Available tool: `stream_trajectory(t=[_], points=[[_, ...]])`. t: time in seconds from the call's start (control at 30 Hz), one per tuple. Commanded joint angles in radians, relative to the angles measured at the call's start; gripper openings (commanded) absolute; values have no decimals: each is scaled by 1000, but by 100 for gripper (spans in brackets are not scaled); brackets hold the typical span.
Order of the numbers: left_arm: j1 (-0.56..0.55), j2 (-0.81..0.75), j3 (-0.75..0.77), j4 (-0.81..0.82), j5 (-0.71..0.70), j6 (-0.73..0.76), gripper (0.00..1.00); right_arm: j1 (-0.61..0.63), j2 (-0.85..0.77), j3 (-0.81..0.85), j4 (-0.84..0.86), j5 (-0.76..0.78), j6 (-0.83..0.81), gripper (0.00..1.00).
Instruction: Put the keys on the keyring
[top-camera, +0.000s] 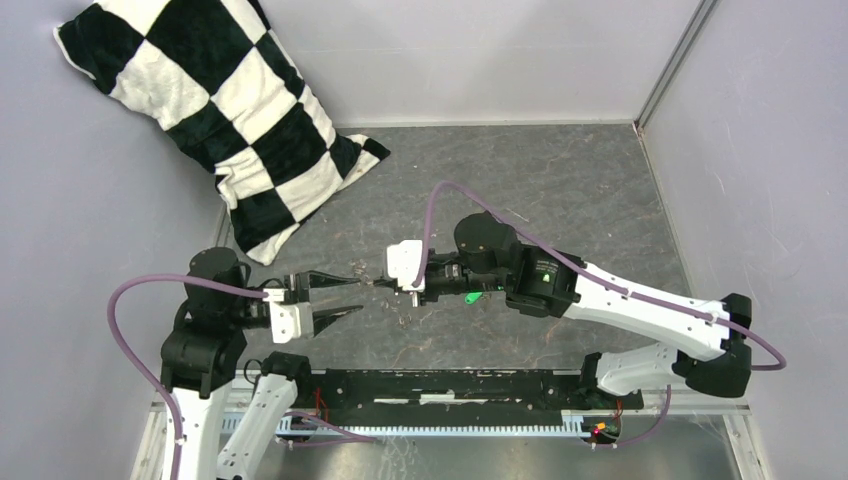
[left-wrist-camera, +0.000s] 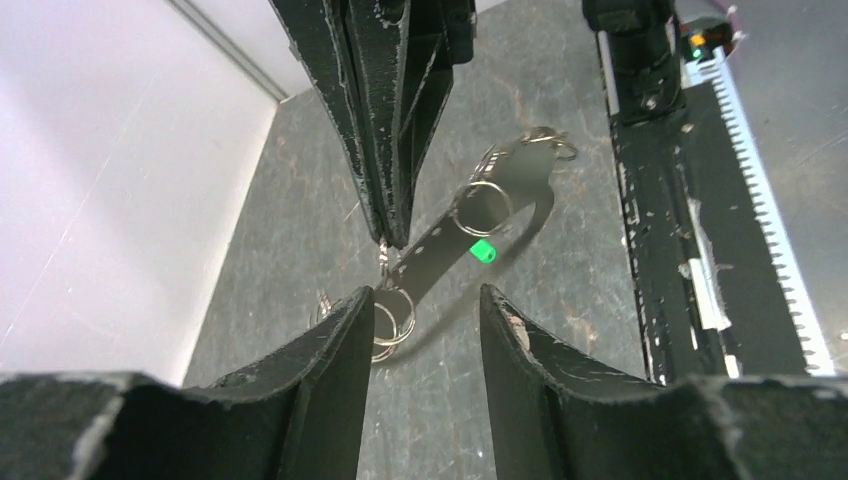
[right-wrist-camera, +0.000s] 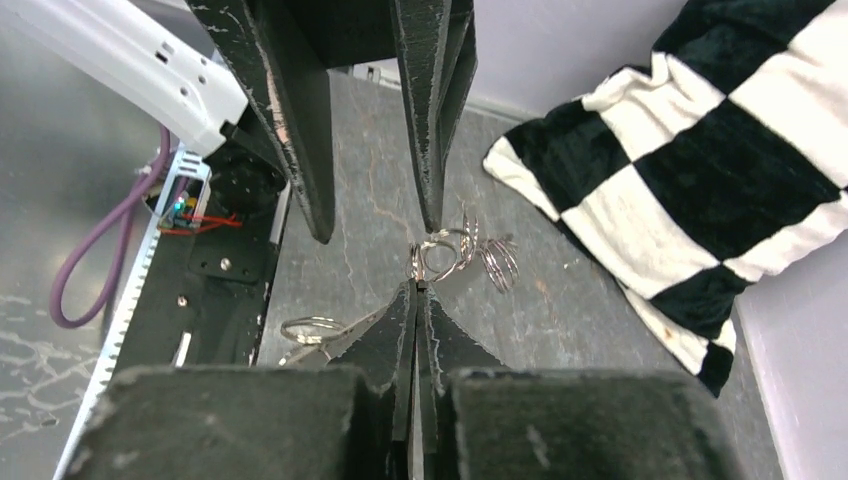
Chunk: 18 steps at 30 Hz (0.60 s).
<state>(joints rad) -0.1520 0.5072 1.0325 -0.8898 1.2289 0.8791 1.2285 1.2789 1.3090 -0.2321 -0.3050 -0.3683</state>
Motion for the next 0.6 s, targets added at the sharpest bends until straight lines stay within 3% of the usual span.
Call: stream_trajectory(t=[0.0, 0.37, 0.57], points=[[2, 21, 11, -74, -72, 116, 48, 8, 35, 94, -87, 27, -51, 1], [2, 56, -2, -87, -83, 136, 31, 40, 100, 168, -170, 27, -82, 1], [1, 77, 21, -291, -72, 340, 26, 51, 130, 207, -190, 30, -77, 1]])
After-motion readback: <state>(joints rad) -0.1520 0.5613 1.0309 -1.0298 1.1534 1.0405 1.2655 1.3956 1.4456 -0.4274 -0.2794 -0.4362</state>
